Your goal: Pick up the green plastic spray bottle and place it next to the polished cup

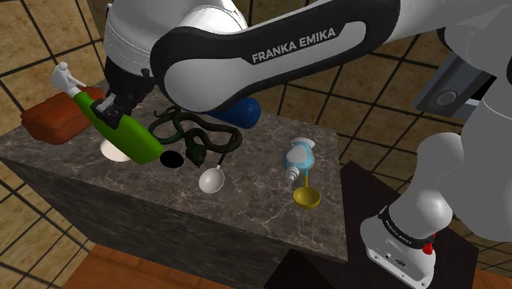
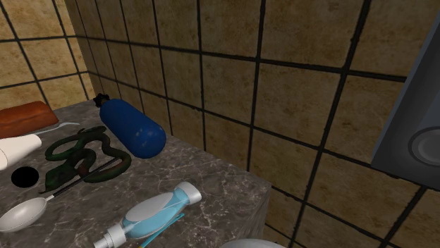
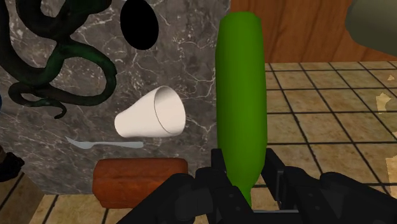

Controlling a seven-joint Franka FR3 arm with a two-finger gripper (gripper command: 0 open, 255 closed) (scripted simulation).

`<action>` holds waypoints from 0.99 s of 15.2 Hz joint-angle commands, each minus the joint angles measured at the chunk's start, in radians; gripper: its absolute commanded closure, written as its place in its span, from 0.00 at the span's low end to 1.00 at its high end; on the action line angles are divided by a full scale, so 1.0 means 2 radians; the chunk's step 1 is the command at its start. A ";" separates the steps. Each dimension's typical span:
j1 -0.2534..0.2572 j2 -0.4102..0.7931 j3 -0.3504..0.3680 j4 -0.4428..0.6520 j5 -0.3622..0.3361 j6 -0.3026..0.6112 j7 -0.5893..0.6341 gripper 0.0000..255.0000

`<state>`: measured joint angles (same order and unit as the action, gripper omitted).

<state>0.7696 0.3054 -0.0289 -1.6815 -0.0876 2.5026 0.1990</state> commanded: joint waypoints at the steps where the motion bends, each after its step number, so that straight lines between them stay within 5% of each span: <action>1: 0.000 0.003 0.000 -0.010 -0.001 0.013 0.002 1.00; 15: 0.002 0.039 -0.004 -0.054 -0.009 0.093 0.012 1.00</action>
<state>0.7735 0.3744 -0.0371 -1.7895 -0.1046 2.6791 0.2222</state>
